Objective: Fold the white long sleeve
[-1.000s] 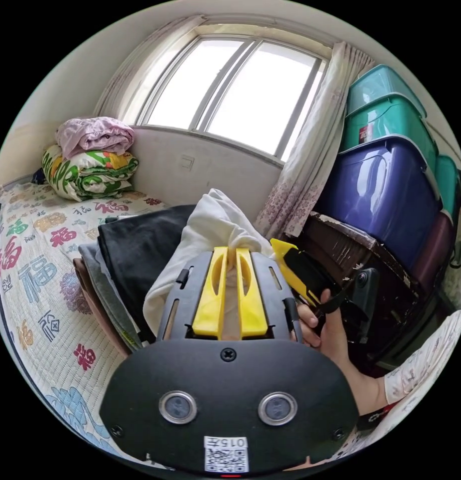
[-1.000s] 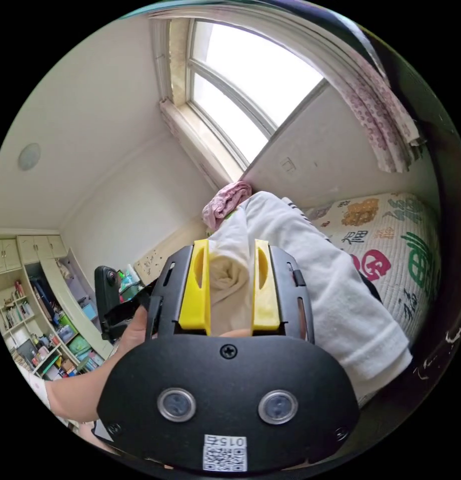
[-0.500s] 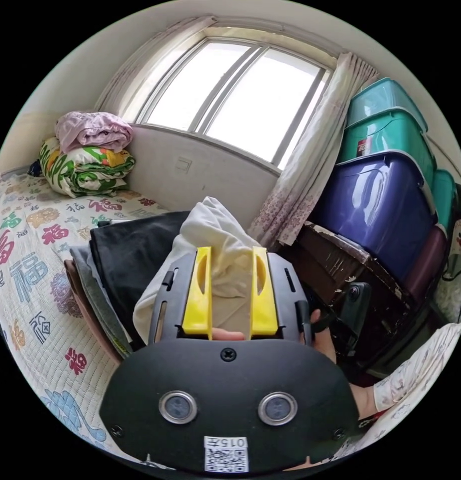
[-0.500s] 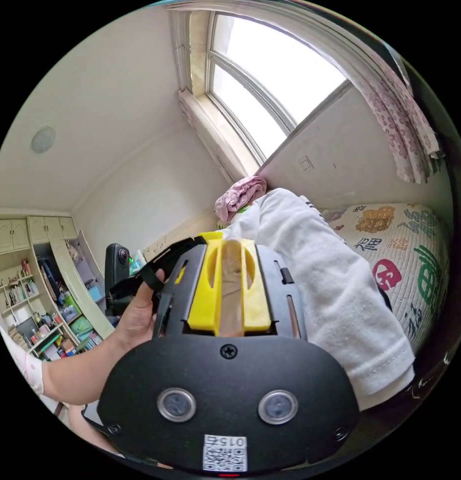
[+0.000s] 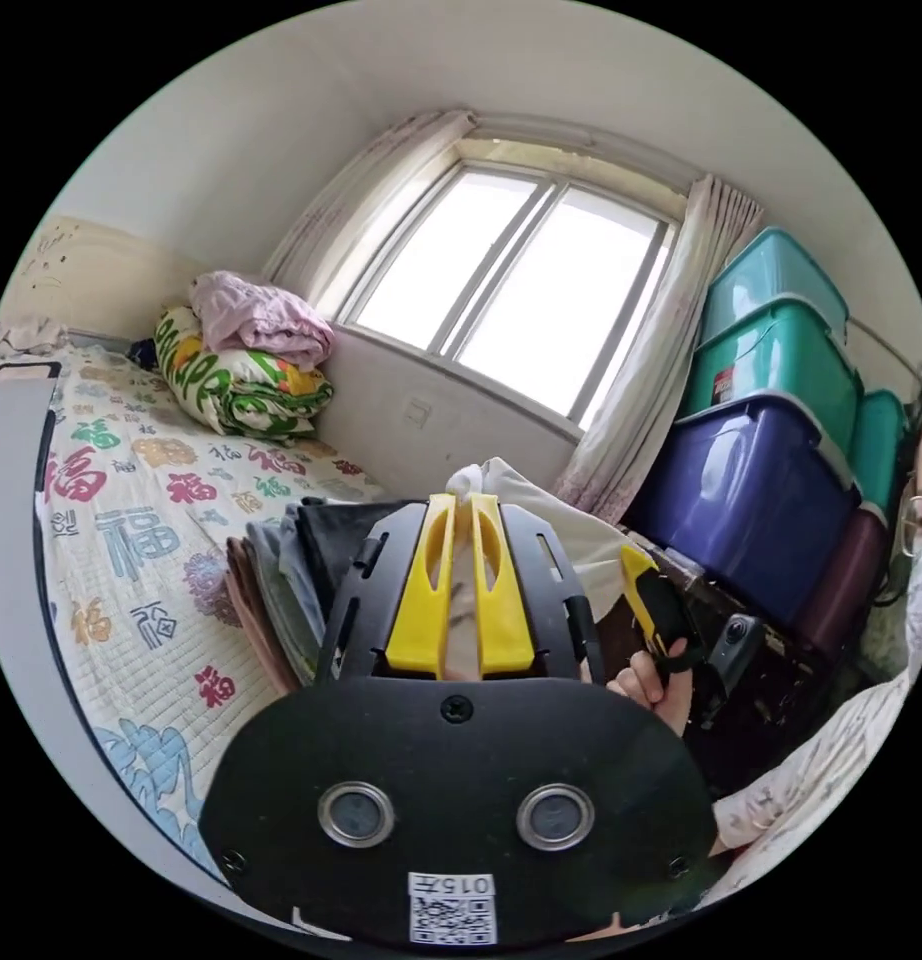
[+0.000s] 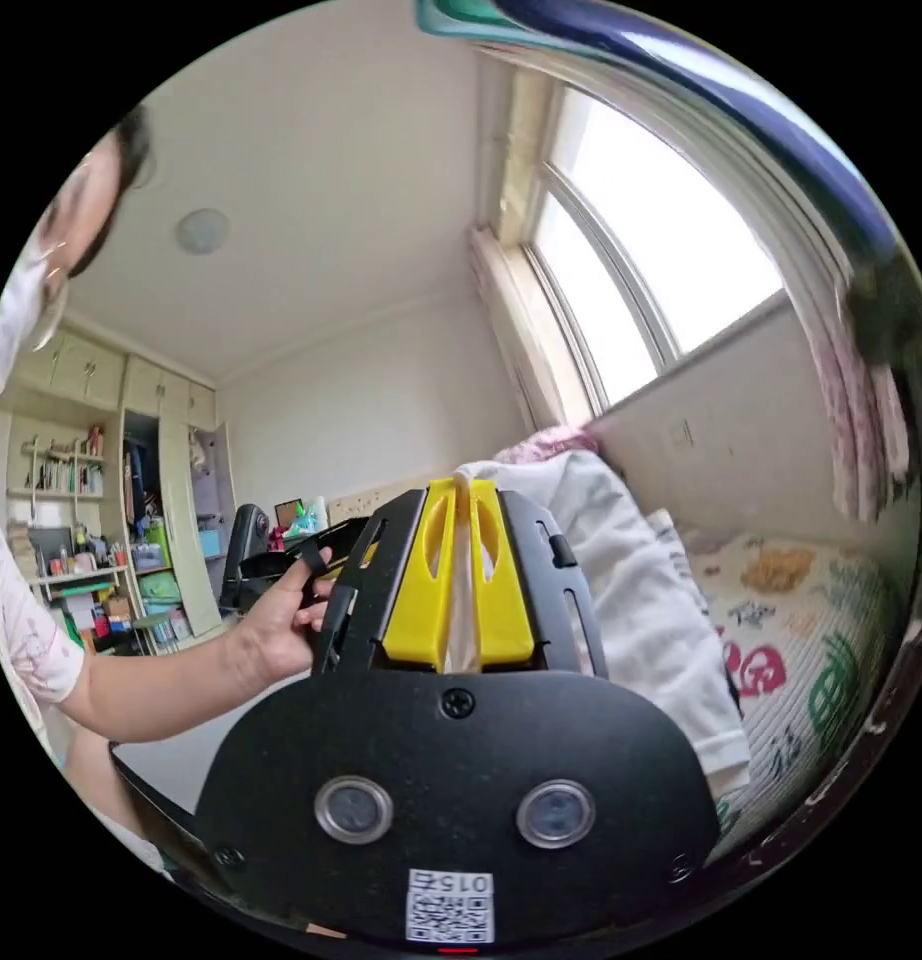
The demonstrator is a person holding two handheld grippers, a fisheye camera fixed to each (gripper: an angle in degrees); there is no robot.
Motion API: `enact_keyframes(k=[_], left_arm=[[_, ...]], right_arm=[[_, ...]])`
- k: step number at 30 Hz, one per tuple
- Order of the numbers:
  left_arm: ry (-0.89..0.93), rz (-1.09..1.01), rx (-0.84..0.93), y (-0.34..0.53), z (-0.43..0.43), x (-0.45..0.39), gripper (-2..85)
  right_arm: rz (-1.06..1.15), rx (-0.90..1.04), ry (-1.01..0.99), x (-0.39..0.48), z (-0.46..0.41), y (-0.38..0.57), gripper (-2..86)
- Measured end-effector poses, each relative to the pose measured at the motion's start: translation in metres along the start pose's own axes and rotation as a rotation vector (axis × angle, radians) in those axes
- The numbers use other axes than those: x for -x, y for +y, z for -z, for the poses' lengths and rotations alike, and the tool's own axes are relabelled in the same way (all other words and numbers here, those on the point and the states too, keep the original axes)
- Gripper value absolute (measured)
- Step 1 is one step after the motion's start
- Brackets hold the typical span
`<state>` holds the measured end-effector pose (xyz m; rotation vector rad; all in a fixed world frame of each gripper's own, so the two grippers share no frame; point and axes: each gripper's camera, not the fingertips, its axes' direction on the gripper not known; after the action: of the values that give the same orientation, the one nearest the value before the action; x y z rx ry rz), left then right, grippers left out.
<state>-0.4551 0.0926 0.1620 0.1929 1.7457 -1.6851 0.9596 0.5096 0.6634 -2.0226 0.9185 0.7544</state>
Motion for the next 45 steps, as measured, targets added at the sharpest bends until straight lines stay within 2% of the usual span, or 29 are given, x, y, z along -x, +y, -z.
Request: enact_keyframes(k=[2,3,5,6,11,14,17,20,25,30,36,38,39,41,43,45], left_arm=[[-0.039,-0.025,-0.069,0.020,0.111,-0.007,0.5],[-0.050,-0.034,-0.080,0.025,0.141,-0.009,0.4],[-0.122,-0.058,-0.105,0.051,0.264,-0.018,0.3],[-0.144,-0.062,-0.110,0.058,0.296,-0.021,0.3],[-0.455,-0.097,-0.190,0.147,0.583,-0.079,0.2],[-0.633,-0.124,-0.250,0.213,0.715,-0.128,0.2],[-0.673,-0.139,-0.324,0.277,0.821,-0.170,0.2],[-0.685,-0.145,-0.342,0.329,0.890,-0.198,0.1],[-0.598,-0.172,-0.438,0.391,0.961,-0.214,0.2],[-0.623,-0.089,-0.445,0.427,0.982,-0.155,0.4],[-0.811,0.192,-0.335,0.457,0.942,0.042,2.5],[-1.001,0.347,-0.264,0.476,0.923,0.102,6.6],[-0.982,0.376,-0.264,0.480,0.923,0.106,7.8],[-0.785,0.296,-0.364,0.503,0.927,0.081,7.7],[-0.718,0.282,-0.424,0.520,0.932,0.052,1.1],[-0.767,0.373,-0.427,0.519,0.937,0.023,-0.1]], right_arm=[[0.063,-0.069,-0.060,0.029,0.027,-0.011,0.6],[0.077,-0.077,-0.074,0.036,0.033,-0.013,0.6],[0.132,-0.058,-0.131,0.058,0.047,-0.020,0.6],[0.134,-0.041,-0.150,0.061,0.047,-0.020,0.6],[0.074,0.209,-0.292,0.082,0.021,0.013,0.5],[0.059,0.247,-0.407,0.104,0.014,0.050,0.5],[0.015,0.271,-0.462,0.122,0.005,0.073,0.5],[-0.073,0.239,-0.512,0.127,-0.002,0.082,0.6],[-0.106,0.211,-0.534,0.130,-0.020,0.078,0.6],[-0.102,0.257,-0.482,0.124,-0.080,0.095,0.6],[-0.095,0.500,-0.197,0.116,-0.242,0.180,0.7],[-0.223,0.622,-0.132,0.098,-0.297,0.203,0.4],[-0.255,0.595,-0.158,0.093,-0.296,0.200,0.2],[-0.169,0.355,-0.280,0.085,-0.259,0.183,0.1],[-0.133,0.295,-0.222,0.073,-0.238,0.184,-0.1],[-0.101,0.353,-0.156,0.059,-0.232,0.194,-0.3]])
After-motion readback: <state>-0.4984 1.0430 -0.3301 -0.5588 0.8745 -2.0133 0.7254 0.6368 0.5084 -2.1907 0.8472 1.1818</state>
